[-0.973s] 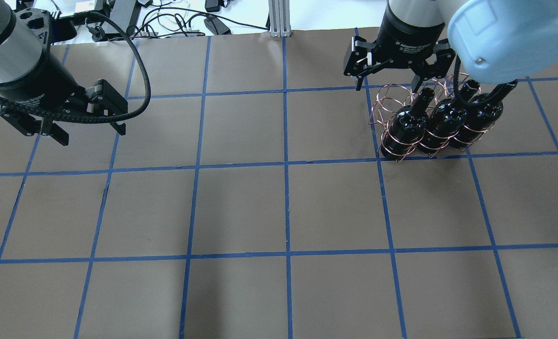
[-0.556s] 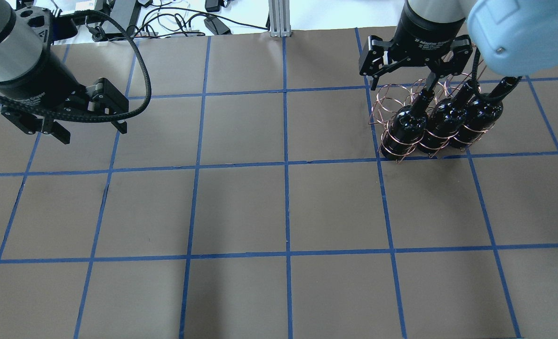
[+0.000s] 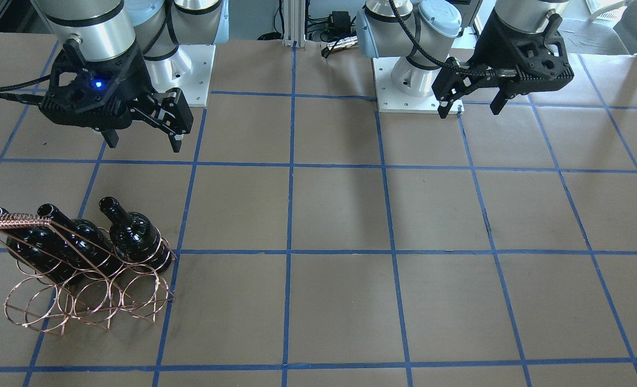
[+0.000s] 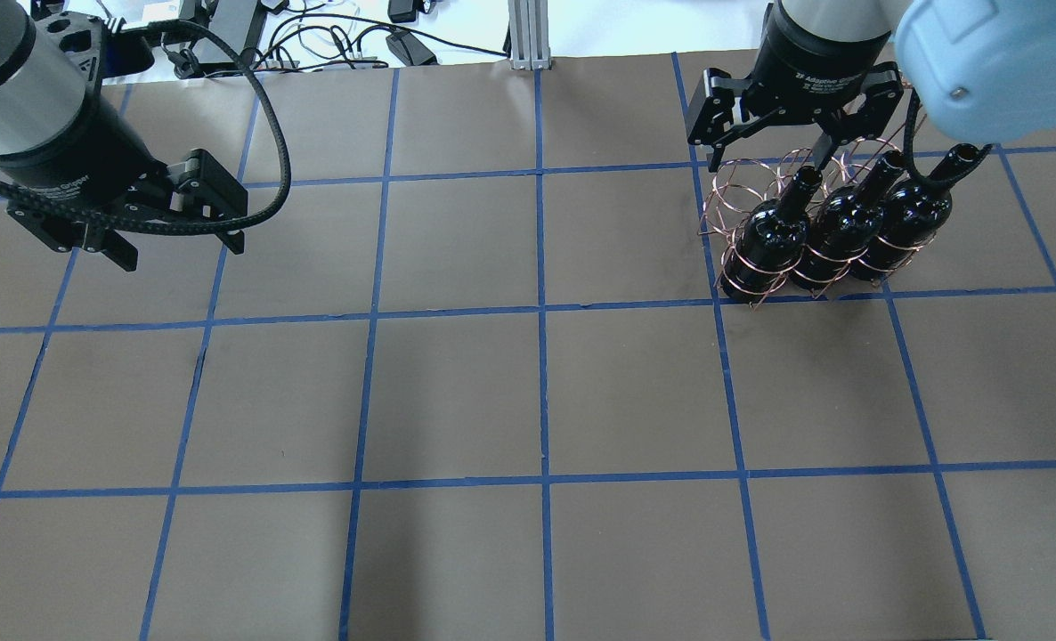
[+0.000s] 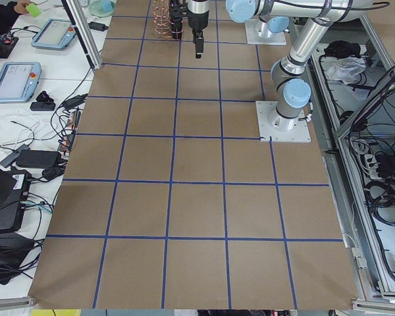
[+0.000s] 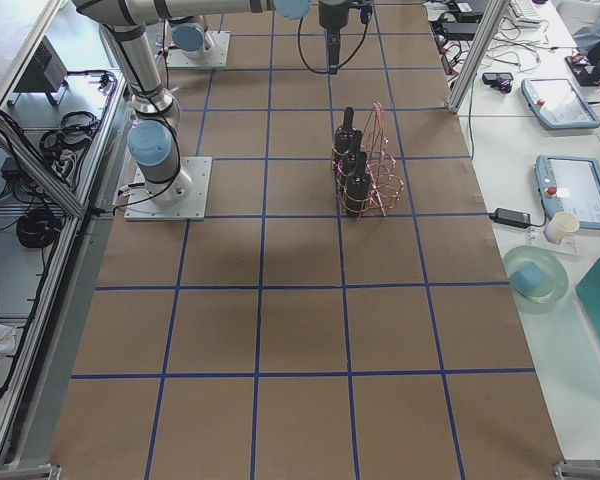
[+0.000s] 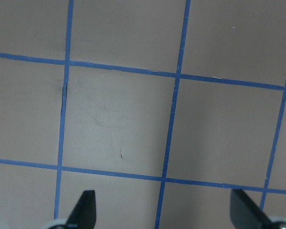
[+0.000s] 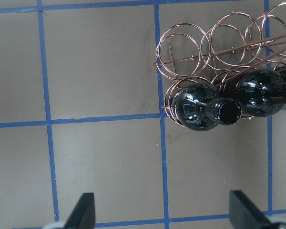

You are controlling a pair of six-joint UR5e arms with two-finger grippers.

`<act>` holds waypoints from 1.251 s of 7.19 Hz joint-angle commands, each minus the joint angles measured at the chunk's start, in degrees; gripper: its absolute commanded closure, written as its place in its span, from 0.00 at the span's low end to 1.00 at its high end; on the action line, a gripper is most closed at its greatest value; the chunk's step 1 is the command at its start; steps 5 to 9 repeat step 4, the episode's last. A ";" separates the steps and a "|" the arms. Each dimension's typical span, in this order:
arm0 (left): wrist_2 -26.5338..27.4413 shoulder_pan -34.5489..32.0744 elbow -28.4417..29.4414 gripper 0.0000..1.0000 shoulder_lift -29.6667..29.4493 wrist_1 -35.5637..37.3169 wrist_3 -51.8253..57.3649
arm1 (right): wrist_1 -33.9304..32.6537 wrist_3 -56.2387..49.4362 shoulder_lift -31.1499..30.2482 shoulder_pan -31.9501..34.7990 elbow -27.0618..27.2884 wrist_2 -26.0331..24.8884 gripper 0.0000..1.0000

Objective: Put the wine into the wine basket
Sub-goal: 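Open the right gripper and raise it above the rack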

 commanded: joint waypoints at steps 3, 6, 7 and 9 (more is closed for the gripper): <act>0.14 -0.23 0.09 0.00 0.02 0.00 0.07 | -0.15 -0.53 0.00 -0.20 0.00 -0.29 0.00; 0.06 -0.23 0.09 0.00 -0.24 0.00 0.16 | 0.02 -0.53 0.09 -0.20 0.09 -0.11 0.00; 0.06 -0.23 0.09 0.00 -0.24 0.00 0.16 | 0.02 -0.53 0.09 -0.20 0.09 -0.11 0.00; 0.06 -0.23 0.09 0.00 -0.24 0.00 0.16 | 0.02 -0.53 0.09 -0.20 0.09 -0.11 0.00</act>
